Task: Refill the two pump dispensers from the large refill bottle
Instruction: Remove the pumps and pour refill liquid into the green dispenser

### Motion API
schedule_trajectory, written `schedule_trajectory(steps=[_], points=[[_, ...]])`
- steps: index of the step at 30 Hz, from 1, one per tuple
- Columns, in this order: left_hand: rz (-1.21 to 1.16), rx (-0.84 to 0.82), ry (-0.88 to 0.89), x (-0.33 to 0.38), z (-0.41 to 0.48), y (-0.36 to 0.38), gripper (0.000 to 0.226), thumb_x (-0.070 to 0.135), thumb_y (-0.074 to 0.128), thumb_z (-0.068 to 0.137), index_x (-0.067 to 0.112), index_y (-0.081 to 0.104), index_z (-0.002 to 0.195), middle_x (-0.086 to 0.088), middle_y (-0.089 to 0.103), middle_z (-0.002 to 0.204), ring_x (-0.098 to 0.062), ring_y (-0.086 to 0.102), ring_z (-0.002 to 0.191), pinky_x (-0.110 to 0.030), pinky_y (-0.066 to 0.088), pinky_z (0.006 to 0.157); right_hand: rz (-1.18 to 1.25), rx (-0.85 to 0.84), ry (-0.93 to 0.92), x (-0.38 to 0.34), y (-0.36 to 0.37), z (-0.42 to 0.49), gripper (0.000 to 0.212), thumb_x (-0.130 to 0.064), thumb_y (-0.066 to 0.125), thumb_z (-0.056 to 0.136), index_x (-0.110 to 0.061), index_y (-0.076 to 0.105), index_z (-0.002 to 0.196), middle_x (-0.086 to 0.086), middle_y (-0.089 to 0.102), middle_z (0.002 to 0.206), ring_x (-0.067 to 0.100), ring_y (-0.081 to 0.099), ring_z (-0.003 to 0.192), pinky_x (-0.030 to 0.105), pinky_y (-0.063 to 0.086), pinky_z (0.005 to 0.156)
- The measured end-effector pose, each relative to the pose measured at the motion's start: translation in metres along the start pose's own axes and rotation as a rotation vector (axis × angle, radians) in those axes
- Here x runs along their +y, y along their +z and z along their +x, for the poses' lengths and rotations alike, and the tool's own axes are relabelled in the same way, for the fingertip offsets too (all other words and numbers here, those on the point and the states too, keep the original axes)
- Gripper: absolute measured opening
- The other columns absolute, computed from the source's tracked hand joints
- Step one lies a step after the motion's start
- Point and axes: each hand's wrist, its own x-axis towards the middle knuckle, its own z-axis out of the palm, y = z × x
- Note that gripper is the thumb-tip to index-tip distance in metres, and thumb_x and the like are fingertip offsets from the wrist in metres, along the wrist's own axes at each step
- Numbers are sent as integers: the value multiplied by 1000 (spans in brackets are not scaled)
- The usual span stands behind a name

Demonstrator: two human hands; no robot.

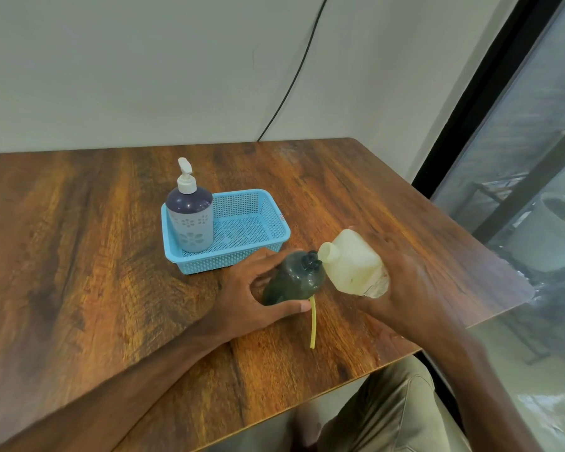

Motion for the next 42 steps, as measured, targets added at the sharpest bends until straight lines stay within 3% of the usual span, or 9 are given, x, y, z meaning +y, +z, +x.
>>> schedule_trajectory(steps=[5,10,14,20,33,42], points=[[-28,-5,6,-1,0,-1,83,41,93,74,26,58,148,6,67,130,-14,62,126,-23,60,91,25,-4,0,-1,0,1,103,-35,93,66,-32,37,153,-1,54,137,21,51,124,54,51,97],[-24,7,15,0,0,0,83,38,94,74,24,59,148,4,67,131,-13,63,126,-19,58,93,29,2,-17,-3,-1,2,102,-33,92,66,-37,34,151,-5,53,132,19,50,120,56,50,96],[-33,0,6,-1,0,-1,83,43,93,75,26,59,148,4,67,130,-17,63,126,-28,62,92,24,-3,-22,-1,-1,3,102,-33,91,66,-38,34,151,-7,53,129,19,51,117,57,51,93],[-21,8,9,3,0,-1,81,44,92,74,30,59,146,7,67,131,-11,61,127,-18,57,94,33,-8,-40,3,1,4,98,-39,91,68,-34,39,151,-6,54,131,21,52,122,58,52,94],[-26,13,-18,1,-1,-1,82,52,90,74,29,59,147,10,66,132,-13,60,129,-34,64,92,17,-10,-43,4,0,4,101,-37,91,68,-37,34,152,-4,55,130,23,53,120,54,53,92],[-52,14,-24,3,-1,-2,79,44,92,75,32,59,146,12,66,131,-10,61,128,-31,64,90,16,-6,-50,5,2,7,103,-38,91,67,-38,34,152,-7,54,128,22,54,118,56,54,92]])
